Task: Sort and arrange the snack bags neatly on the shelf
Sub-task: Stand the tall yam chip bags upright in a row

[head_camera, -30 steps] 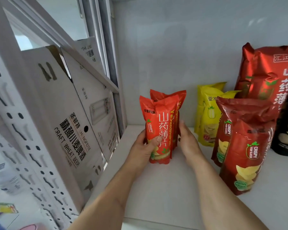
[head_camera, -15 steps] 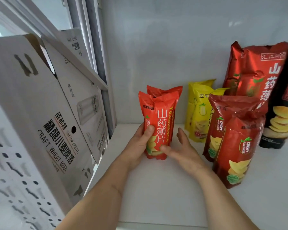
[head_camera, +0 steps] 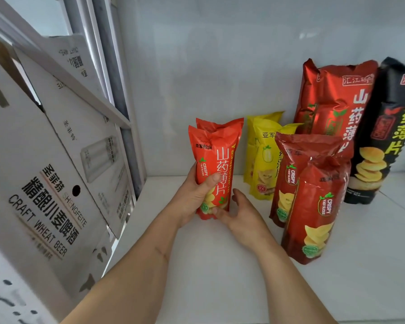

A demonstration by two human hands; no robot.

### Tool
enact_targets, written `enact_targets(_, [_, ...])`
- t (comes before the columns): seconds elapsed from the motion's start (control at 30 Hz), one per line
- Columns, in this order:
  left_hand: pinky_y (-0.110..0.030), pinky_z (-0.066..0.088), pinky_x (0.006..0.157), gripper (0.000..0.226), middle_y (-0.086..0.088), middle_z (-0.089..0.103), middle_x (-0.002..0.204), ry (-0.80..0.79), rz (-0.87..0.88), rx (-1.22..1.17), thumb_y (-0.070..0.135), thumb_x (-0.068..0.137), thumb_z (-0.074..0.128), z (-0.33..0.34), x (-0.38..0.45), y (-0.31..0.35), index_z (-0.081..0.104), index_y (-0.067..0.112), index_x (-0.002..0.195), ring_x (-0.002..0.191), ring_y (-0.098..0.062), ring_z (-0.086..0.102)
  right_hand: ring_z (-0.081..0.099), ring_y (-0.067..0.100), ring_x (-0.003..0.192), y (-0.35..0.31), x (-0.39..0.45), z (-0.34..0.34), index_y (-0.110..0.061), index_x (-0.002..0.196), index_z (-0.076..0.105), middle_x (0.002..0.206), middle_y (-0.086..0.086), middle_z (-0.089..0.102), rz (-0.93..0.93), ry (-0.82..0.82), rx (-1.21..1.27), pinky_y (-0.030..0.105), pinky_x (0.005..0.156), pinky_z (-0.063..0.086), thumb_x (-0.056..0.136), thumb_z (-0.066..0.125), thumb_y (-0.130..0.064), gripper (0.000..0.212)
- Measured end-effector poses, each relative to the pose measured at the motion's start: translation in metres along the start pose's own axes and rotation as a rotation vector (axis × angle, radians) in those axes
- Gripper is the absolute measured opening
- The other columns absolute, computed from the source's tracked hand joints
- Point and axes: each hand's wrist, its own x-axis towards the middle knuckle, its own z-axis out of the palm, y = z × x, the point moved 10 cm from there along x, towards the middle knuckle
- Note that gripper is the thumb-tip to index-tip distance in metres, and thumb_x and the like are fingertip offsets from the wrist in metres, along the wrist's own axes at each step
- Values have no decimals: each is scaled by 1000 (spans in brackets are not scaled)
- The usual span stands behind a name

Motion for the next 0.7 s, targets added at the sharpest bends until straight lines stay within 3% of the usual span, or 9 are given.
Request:
enact_targets(0.07, [-26, 59, 79, 105, 3, 69, 127, 25, 13, 3, 73, 49, 83, 2, 7, -3, 45, 33, 138, 109, -14, 71, 54, -12, 98, 4, 3, 1, -37, 138, 43, 118, -27, 53, -2, 27, -16, 14, 78, 45, 80, 77, -44, 67])
enact_targets(0.17, [-25, 58, 81, 89, 5, 66, 129, 48, 23, 30, 67, 61, 78, 6, 18, -8, 42, 38, 137, 108, -10, 70, 61, 5, 108, 14, 11, -3, -38, 132, 48, 122, -19, 63, 19, 112, -63, 31, 89, 53, 79, 74, -48, 60])
enact_targets(0.27, [-28, 57, 86, 77, 8, 65, 129, 60, 31, 56, 66, 66, 70, 9, 29, -12, 41, 44, 133, 109, -8, 69, 62, 11, 110, 18, 18, -7, -35, 132, 47, 124, -15, 64, 39, 169, -107, 39, 91, 54, 82, 70, -47, 57])
enact_targets(0.7, [-28, 56, 88, 66, 5, 62, 133, 65, 44, 51, 53, 81, 69, 19, 60, -19, 39, 37, 138, 112, -10, 66, 59, 22, 114, 29, 43, -15, -31, 137, 44, 128, -5, 61, 73, 292, -254, 43, 92, 52, 89, 61, -45, 53])
